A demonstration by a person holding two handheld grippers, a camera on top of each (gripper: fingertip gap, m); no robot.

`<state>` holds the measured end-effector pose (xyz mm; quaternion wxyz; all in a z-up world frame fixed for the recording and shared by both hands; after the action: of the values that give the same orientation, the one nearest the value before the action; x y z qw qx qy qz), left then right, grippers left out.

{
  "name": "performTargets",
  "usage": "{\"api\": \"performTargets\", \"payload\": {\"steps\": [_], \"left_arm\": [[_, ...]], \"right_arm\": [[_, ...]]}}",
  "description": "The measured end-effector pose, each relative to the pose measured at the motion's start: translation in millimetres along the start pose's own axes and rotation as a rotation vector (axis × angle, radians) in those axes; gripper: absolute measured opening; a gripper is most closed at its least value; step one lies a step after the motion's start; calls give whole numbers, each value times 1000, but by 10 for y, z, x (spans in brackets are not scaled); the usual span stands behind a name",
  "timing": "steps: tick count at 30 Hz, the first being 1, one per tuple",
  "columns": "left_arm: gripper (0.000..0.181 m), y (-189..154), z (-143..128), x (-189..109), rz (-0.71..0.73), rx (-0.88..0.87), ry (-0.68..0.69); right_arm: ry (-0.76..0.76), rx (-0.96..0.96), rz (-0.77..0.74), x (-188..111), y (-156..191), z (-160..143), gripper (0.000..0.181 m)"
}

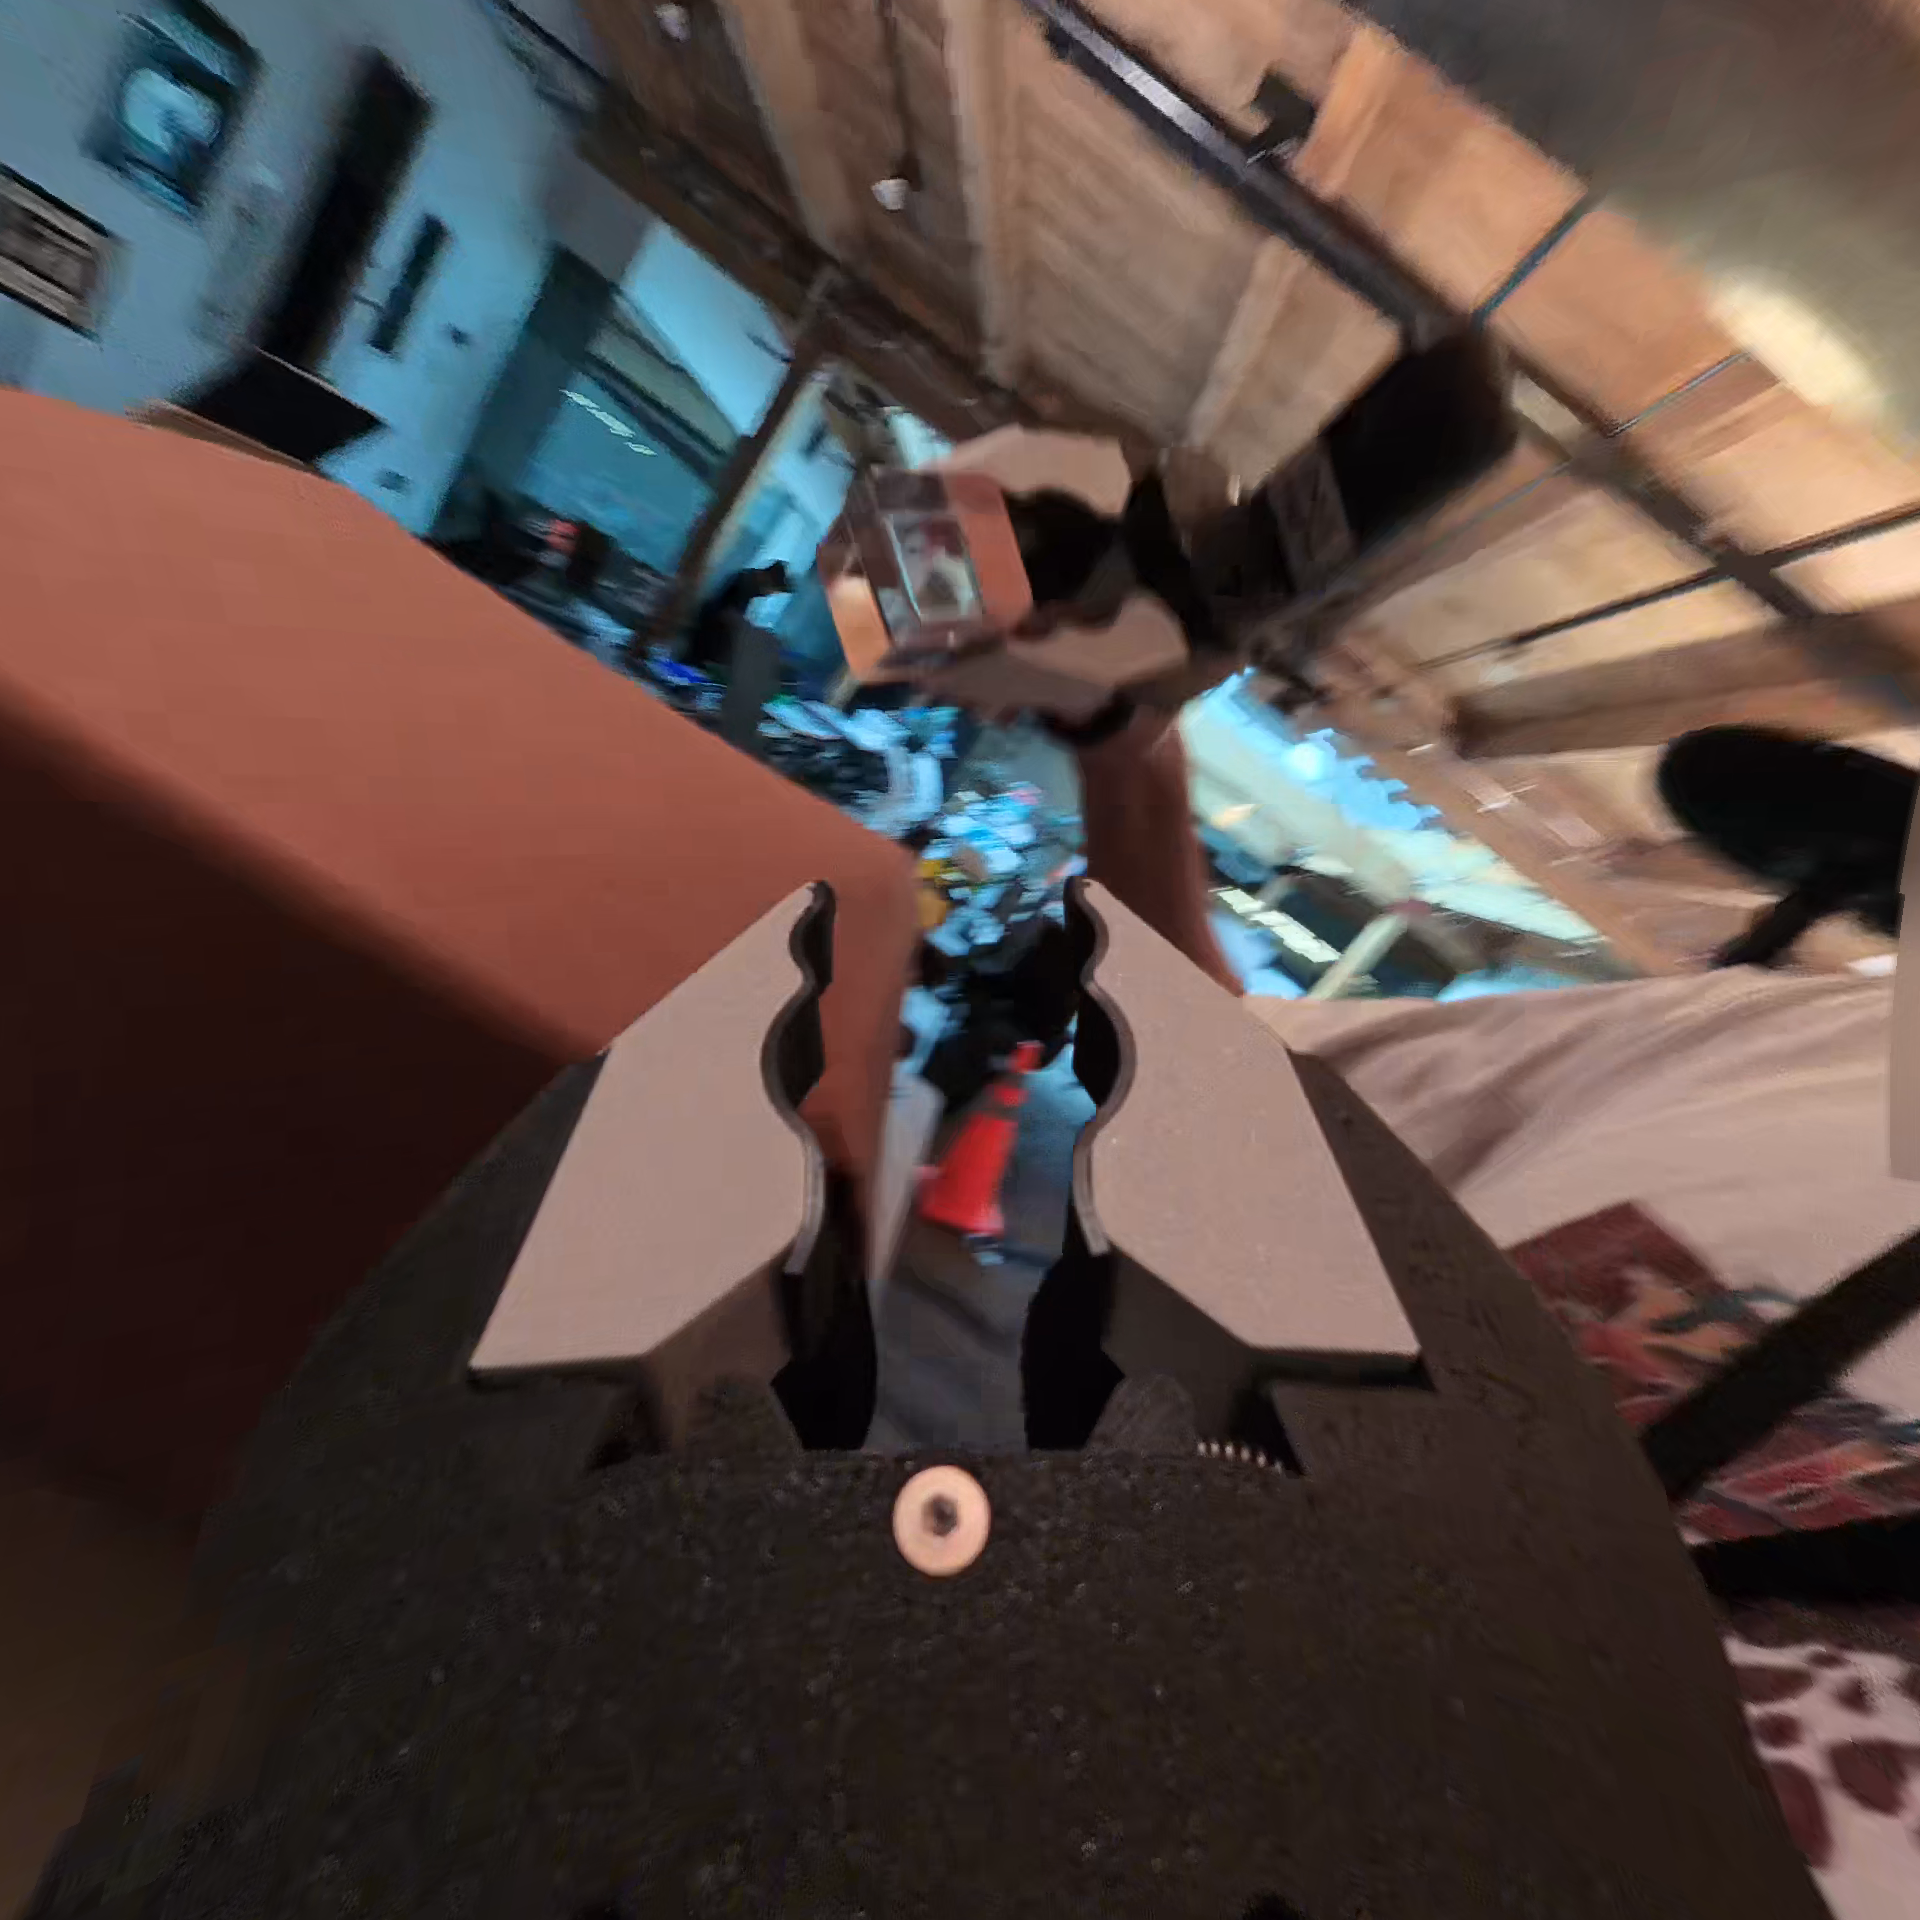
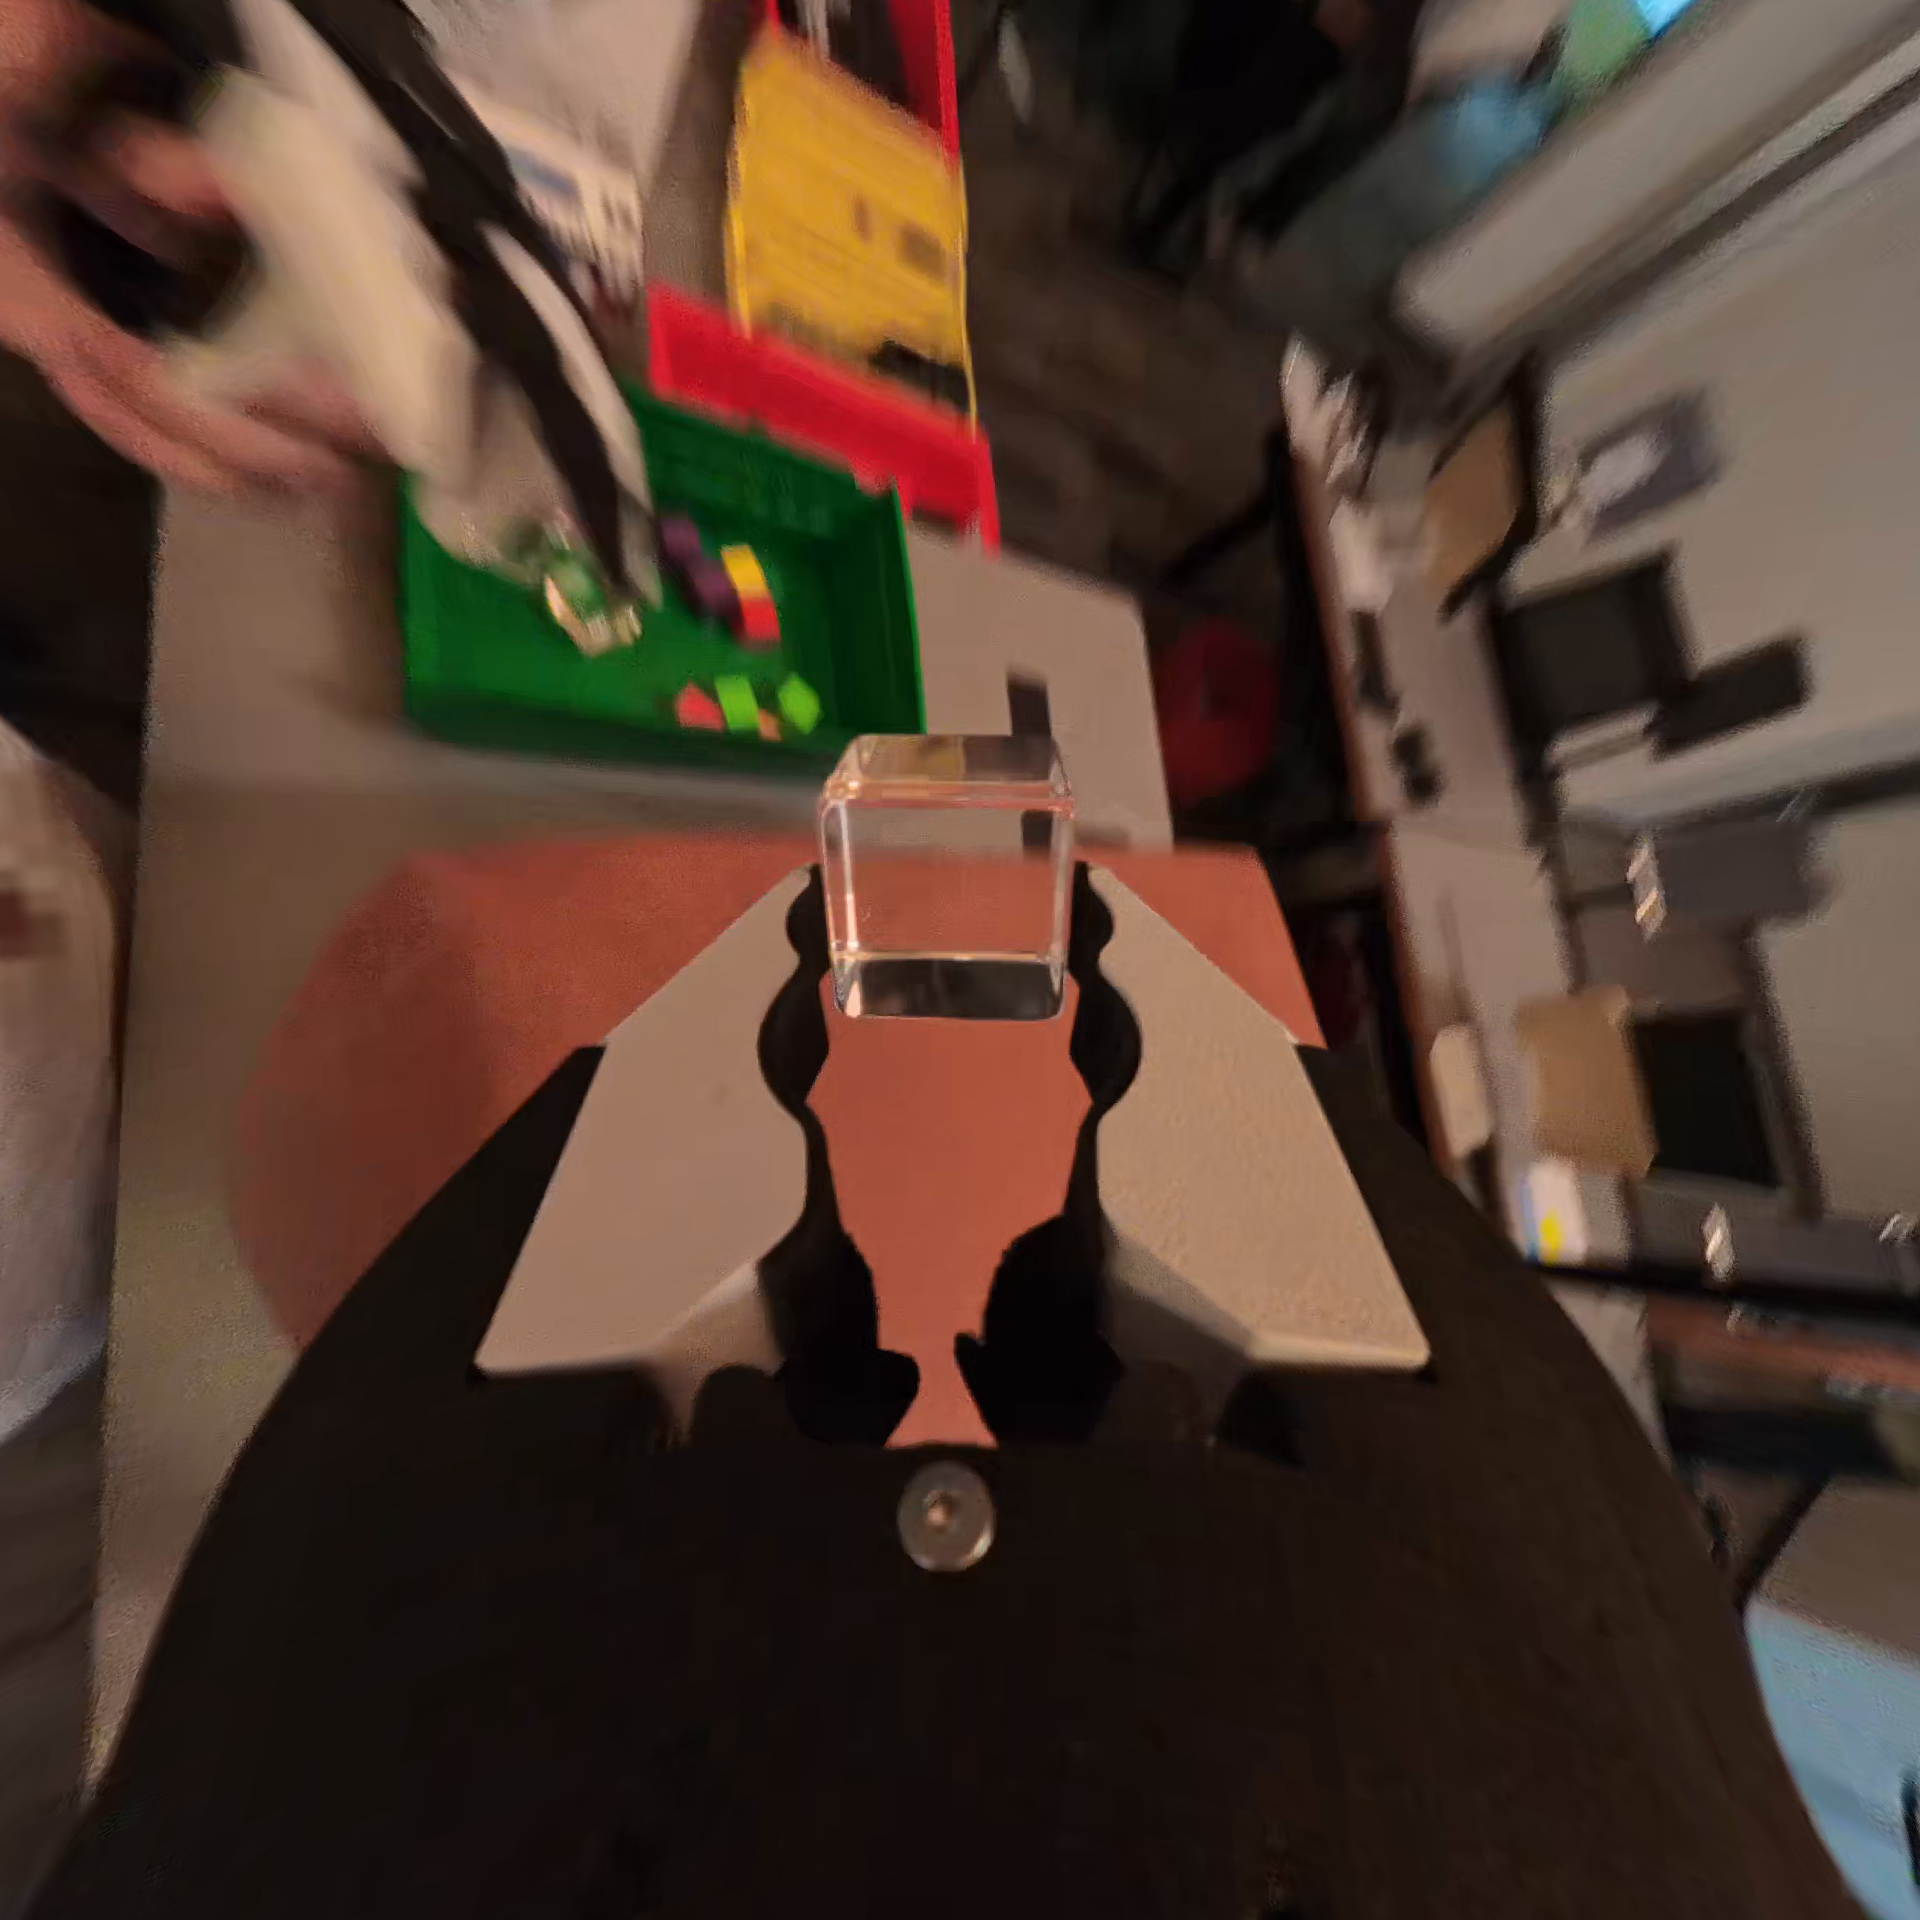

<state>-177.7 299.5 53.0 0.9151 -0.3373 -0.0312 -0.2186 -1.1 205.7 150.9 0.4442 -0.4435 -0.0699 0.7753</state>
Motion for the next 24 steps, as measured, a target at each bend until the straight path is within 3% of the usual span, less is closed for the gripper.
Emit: {"api": "performTargets", "payload": {"steps": [1, 4, 7, 9, 14, 24], "left_arm": [[46, 14, 4, -89, 86, 87, 3], [45, 1, -26, -314, 251, 269, 14], [45, -38, -113, -470, 331, 347, 38], [45, -50, -180, -555, 391, 380, 42], [45, -54, -346, -703, 500, 402, 83], [45, -80, -410, -758, 550, 444, 133]], "right_arm": [[107, 43, 47, 19, -264, -135, 44], [402, 105, 240, 271, -773, -510, 44], [623, 144, 435, 605, -936, -788, 43], [693, 131, 509, 781, -957, -872, 43], [754, 113, 580, 1014, -1003, -939, 43], [791, 128, 620, 1175, -913, -1044, 43]]}}
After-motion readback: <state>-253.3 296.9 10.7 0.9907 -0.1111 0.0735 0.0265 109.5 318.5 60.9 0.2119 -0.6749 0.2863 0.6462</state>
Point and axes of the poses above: each gripper's, where its closed fingertips meet, x out along the fingers, z out of its top, y = z × x across the jaws, the point moved 8 cm from there along -x, back along the fingers, and after that the axes turned 4 degrees about z, right-handed, at the moved point
